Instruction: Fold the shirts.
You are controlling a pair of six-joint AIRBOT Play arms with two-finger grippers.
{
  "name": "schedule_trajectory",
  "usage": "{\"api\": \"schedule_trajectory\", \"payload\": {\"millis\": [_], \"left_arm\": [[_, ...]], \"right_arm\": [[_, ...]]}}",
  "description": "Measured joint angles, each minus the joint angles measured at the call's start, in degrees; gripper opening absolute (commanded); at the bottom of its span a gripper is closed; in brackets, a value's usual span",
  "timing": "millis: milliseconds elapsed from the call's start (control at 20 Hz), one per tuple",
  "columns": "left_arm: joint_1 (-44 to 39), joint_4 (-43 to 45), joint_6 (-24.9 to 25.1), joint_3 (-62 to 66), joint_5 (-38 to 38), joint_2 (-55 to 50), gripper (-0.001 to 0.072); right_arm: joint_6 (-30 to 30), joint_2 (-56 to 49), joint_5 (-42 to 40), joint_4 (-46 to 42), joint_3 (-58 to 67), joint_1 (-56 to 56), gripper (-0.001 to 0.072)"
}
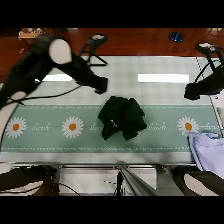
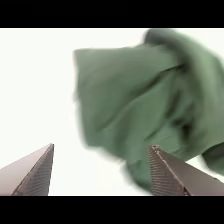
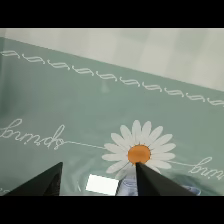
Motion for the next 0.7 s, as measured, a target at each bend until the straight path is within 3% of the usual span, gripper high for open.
{"api": "schedule_trajectory", "payload": {"millis": [150, 350, 450, 500, 700], "left_arm": [[7.4, -5.9, 3.7, -8.6, -3.5, 4.5, 0.0676], [12.4, -17.9, 10.4, -26.9, -2.5, 10.9, 0.0676], [12.2, -24.0, 13.5, -35.4, -0.4, 12.8, 0.0678], [11.5, -26.6, 14.8, -39.2, 0.9, 13.4, 0.0719], [5.0, -33.4, 17.8, -47.7, 8.4, 14.5, 0.0720]], "right_arm": [[-1.7, 0.0, -0.7, 5.5, -7.1, -3.8, 0.0543], [-6.0, 0.0, -3.5, 17.0, -17.5, -8.7, 0.0543], [-7.8, 0.0, -5.3, 22.2, -21.1, -9.8, 0.0543], [-8.6, 0.0, -6.3, 24.7, -22.6, -10.1, 0.0543], [-12.0, 0.0, -10.0, 33.6, -27.5, -10.8, 0.0543]]}}
